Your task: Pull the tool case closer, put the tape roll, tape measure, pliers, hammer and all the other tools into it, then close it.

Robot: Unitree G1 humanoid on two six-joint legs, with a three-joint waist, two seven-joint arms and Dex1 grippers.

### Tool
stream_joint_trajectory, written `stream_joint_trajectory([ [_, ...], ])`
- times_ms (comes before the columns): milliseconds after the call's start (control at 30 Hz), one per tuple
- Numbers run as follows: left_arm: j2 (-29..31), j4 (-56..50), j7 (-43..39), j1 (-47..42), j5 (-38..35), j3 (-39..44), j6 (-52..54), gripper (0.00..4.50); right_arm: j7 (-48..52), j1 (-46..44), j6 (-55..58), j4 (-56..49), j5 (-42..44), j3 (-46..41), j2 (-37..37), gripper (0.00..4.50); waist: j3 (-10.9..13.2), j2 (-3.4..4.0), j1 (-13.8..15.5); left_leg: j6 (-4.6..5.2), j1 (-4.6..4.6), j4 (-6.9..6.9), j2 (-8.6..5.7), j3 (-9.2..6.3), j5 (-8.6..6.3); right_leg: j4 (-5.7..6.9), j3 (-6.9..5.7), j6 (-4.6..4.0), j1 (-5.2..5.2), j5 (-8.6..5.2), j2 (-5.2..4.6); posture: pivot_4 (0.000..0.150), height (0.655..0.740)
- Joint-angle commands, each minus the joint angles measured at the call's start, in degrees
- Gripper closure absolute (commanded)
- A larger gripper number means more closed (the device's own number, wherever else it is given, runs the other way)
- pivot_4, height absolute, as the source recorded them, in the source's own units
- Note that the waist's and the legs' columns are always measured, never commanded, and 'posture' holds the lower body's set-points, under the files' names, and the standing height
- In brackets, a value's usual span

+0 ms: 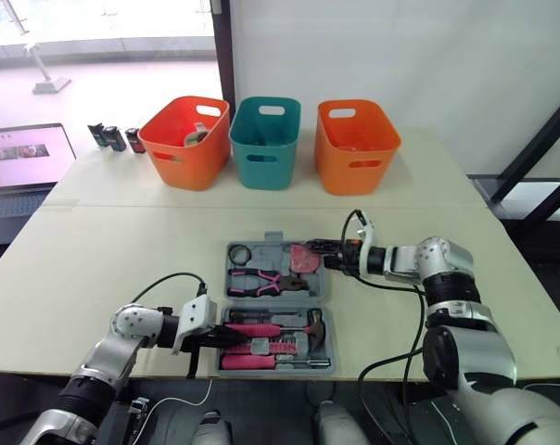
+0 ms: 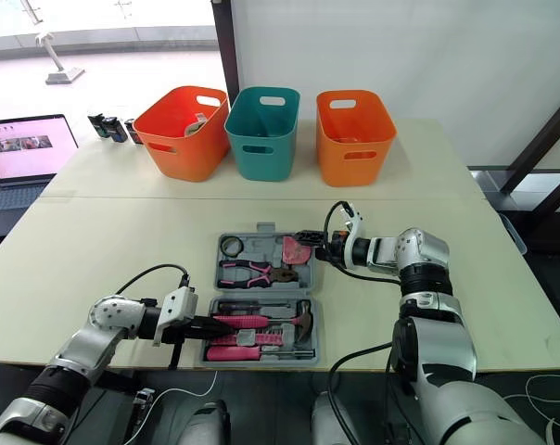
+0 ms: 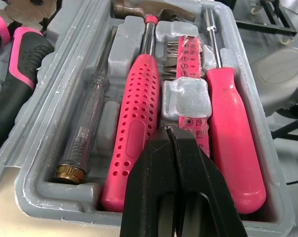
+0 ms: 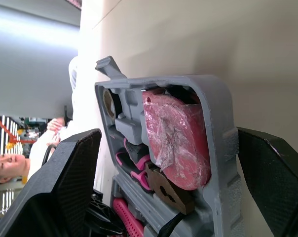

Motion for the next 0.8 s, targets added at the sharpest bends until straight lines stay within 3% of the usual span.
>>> stream_joint_trajectory([
  [33,2.05,4.05,1.39,1.05,4.11,-0.53,0.67,4.5,3.64,-0.66,-0.02,-3.49,2.35,1.19,-0.6,0.08,0.0,0.0,0.01,0.0,0.0,0.0,0.0,0.0,0.0,0.0,0.0,0.0,0.0,0.0,0.0,0.15,0.74],
  [467,3.54,-5.05,2.41,1.14,-0.1,2.68,5.89,4.5,10.75,0.84,1.99,-10.02,4.21,6.04,-4.99,0.08,0.02,0.0,0.24,0.0,-0.08,0.0,0.0,0.0,0.0,0.0,0.01,-0.01,-0.08,0.0,0.0,0.15,0.74],
  [800,6.01,-25.66,4.94,6.74,-15.55,12.2,25.18,4.5,11.99,2.14,2.07,-12.22,4.8,7.4,-5.73,0.08,0.11,0.01,0.79,0.0,-0.4,-0.01,0.0,0.0,0.0,-0.03,0.01,0.08,-0.36,-0.03,0.0,0.15,0.74],
])
